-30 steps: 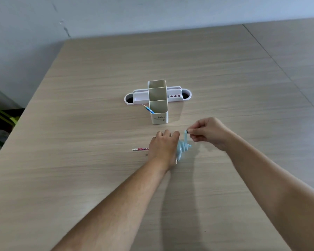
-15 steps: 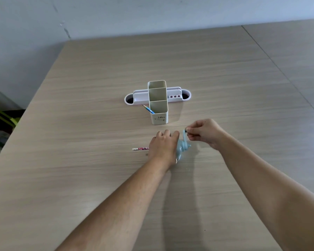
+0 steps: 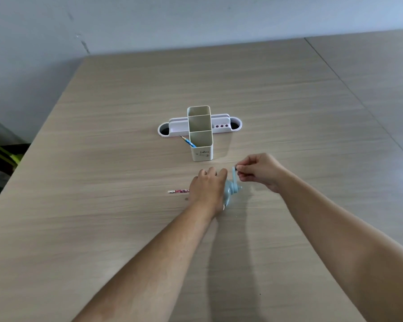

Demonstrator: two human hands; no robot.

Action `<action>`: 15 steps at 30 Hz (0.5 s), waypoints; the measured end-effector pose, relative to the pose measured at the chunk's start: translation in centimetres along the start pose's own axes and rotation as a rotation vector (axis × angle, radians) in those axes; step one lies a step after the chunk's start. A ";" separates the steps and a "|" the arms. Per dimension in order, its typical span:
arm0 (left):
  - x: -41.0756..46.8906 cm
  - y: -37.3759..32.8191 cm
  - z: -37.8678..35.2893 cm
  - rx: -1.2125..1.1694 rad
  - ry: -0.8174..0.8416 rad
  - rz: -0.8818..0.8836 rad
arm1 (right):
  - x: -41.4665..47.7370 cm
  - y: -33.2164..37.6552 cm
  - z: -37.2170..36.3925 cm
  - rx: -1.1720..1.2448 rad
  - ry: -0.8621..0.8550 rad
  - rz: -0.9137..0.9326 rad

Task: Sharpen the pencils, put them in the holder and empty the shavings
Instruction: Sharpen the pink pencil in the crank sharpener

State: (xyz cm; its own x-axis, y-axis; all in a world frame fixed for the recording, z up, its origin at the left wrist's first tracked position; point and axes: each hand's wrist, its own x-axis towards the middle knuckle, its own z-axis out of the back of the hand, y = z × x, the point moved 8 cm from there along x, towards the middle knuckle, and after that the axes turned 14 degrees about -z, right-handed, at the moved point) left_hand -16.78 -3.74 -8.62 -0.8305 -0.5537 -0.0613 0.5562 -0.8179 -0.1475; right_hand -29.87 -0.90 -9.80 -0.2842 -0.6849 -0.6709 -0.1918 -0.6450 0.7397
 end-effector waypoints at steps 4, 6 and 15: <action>0.1 0.1 0.0 0.009 -0.003 0.043 | 1.0 -3.9 -0.5 -0.294 -0.187 -0.074; 0.1 0.1 0.0 0.002 -0.011 0.037 | 0.5 -6.1 -0.8 -0.361 -0.109 -0.148; -1.0 0.9 1.1 -0.053 0.036 -0.064 | -2.5 -0.5 1.4 -0.521 -0.268 0.047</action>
State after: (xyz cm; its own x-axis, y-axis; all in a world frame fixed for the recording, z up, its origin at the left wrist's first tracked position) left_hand -15.43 -4.05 -7.57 -0.8654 -0.4938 -0.0854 0.5003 -0.8415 -0.2040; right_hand -30.41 1.56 -8.41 -0.5215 -0.6511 -0.5515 0.2942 -0.7439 0.6001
